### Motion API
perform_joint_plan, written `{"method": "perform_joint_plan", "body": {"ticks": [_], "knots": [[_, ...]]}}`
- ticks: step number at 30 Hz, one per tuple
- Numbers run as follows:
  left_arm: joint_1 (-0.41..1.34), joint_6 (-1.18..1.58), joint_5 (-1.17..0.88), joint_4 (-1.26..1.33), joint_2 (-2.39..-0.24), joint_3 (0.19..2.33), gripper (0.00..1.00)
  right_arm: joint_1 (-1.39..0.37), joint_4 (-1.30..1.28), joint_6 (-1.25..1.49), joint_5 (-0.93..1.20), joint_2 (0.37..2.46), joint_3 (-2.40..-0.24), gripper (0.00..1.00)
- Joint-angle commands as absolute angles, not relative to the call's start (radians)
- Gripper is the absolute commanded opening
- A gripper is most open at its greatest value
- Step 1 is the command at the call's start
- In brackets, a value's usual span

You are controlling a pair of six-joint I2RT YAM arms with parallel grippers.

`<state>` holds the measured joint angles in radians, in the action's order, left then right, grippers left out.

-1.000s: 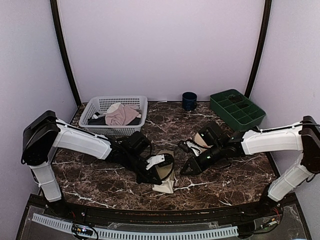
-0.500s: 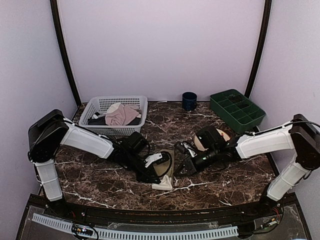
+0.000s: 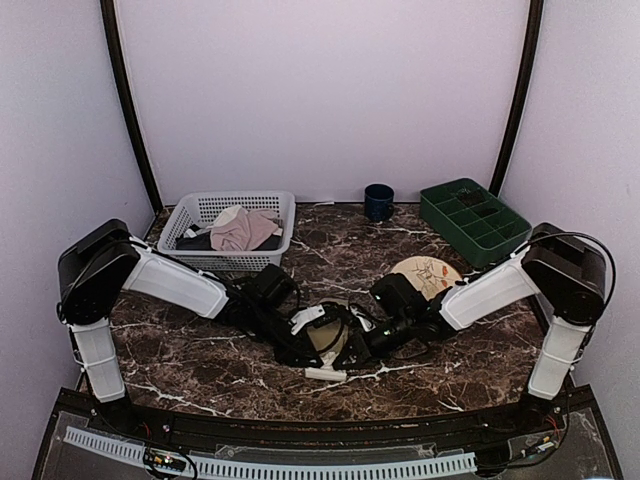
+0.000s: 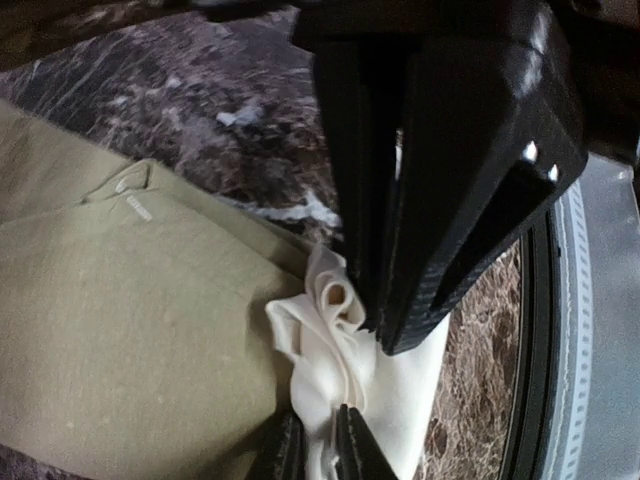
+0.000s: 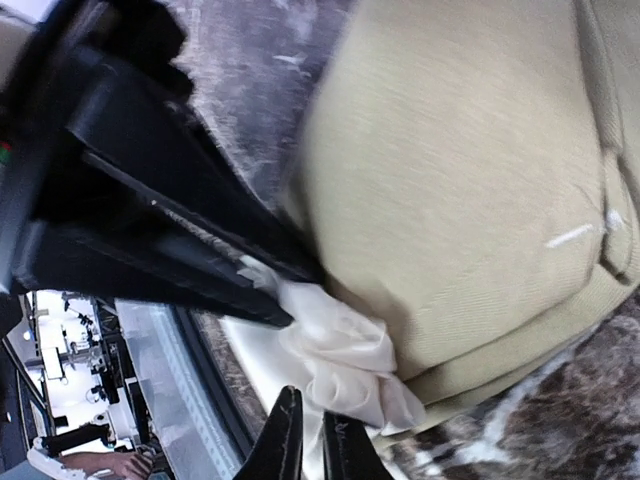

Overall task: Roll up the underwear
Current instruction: Roll the underwear at the center of the board.

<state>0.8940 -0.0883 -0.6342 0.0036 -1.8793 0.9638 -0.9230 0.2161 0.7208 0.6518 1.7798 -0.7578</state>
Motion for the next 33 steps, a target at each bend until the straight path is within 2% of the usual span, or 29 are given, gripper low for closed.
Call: {"method": "perform_joint_plan", "body": {"ticks": [1,5,8,13,22,25,31,33], "knots": [[0.893,-0.075,-0.564,0.043,-1.806,0.908,0.23,-0.93,0.156,0.702,0.595,1.824,-0.787,0.08],[0.894,-0.074,-0.488,0.18,-1.632,0.791,0.36,-0.93,0.029,0.621,0.571,1.84,-0.817,0.08],[0.927,-0.136,-0.413,0.169,-1.553,0.756,0.44,-0.93,0.001,0.592,0.575,1.833,-0.819,0.08],[1.042,-0.279,-0.296,0.158,-1.501,0.725,0.47,-0.929,-0.003,0.568,0.591,1.828,-0.832,0.09],[1.08,-0.374,-0.268,0.141,-1.692,0.817,0.46,-0.93,-0.019,0.541,0.598,1.817,-0.841,0.11],[1.08,-0.372,-0.29,0.121,-1.744,0.835,0.41,-0.93,-0.032,0.526,0.598,1.808,-0.846,0.12],[1.08,-0.272,-0.374,0.077,-1.76,0.82,0.15,-0.919,-0.1,0.463,0.529,1.715,-0.851,0.18],[1.08,-0.232,-0.425,0.067,-1.762,0.817,0.09,-0.919,-0.135,0.434,0.449,1.638,-0.843,0.22]]}}
